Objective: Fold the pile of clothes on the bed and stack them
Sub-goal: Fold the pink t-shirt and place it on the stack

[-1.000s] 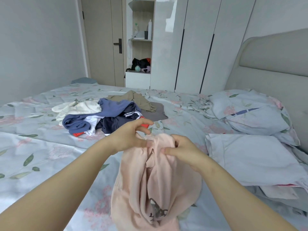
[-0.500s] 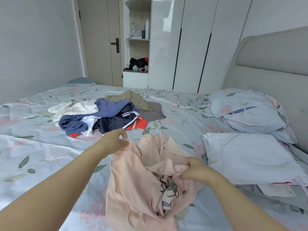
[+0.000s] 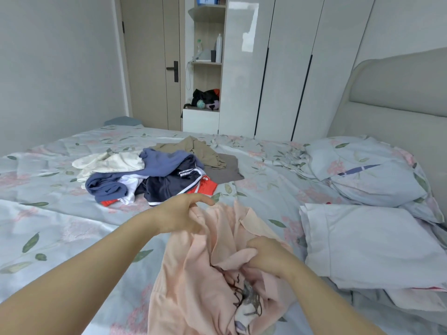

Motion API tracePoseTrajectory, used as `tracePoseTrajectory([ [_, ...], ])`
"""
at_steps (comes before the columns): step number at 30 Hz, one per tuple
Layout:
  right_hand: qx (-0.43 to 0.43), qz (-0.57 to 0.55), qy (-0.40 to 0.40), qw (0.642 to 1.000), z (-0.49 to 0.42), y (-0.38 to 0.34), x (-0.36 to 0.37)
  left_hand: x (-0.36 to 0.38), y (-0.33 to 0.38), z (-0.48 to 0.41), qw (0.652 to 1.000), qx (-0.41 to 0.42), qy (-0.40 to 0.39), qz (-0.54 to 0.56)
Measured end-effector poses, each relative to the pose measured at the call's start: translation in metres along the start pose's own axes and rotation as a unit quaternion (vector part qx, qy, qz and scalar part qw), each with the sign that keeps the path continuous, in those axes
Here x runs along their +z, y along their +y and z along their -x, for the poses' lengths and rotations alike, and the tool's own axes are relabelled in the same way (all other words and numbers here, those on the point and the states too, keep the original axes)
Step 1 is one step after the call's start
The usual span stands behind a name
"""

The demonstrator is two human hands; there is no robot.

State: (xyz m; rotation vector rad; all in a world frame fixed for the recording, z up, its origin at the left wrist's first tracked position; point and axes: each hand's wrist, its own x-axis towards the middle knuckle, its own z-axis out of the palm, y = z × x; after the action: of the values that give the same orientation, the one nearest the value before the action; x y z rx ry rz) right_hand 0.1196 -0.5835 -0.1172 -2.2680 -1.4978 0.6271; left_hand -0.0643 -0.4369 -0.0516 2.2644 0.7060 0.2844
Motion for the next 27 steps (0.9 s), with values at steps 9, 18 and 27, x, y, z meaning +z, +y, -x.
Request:
tracePoseTrajectory([
  [9, 0.033, -0.574, 0.16, 0.803, 0.032, -0.006, -0.1, -0.073, 0.004, 0.004, 0.913, -0.102, 0.096, -0.383],
  [18, -0.05, -0.499, 0.319, 0.804, 0.069, -0.042, -0.149, -0.092, 0.044, 0.019, 0.934, -0.157, 0.086, 0.308],
  [27, -0.194, -0.315, 0.56, 0.741, 0.113, -0.099, -0.193, -0.128, 0.142, 0.044, 0.866, 0.116, 0.325, 0.362],
])
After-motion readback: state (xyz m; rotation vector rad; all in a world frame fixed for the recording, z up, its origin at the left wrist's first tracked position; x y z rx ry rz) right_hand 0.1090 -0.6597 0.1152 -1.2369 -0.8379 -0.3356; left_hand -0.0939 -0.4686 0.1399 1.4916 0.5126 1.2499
